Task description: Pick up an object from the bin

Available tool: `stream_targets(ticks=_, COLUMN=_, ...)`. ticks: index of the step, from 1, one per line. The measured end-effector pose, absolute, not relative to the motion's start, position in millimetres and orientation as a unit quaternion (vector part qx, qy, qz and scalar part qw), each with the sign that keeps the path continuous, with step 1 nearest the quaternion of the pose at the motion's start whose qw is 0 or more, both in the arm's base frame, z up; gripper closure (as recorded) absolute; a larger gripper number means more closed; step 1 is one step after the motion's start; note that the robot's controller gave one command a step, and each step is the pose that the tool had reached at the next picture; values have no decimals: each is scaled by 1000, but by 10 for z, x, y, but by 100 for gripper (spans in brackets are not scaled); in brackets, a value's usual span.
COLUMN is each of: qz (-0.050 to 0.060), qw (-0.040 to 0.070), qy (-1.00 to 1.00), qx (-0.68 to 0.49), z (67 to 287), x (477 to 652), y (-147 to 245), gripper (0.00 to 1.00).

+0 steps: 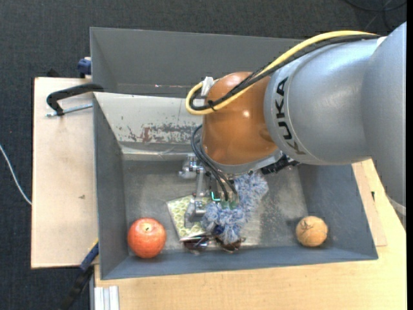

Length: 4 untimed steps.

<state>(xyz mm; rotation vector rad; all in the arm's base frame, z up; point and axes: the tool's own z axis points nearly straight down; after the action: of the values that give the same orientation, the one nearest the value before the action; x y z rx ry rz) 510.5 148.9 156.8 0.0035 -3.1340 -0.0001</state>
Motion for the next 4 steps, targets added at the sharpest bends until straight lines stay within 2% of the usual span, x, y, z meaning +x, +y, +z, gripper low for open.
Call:
stream_targets(ticks=1, qz=-1, qw=0, qy=-1000, qx=0, z=1608, x=5124, y=1481, gripper=0)
stream_targets(ticks=2, qz=-1, qw=-2, qy=-999, qx=49, z=1046, x=5264, y=960, gripper=0)
stream_targets(ticks=3, qz=0, qw=1, qy=-998, qx=61, z=730, x=5321, y=780, gripper=0)
stream_targets(ticks=4, qz=-3, qw=-4, qy=-998, qx=59, z=736, x=5248, y=675, gripper=0)
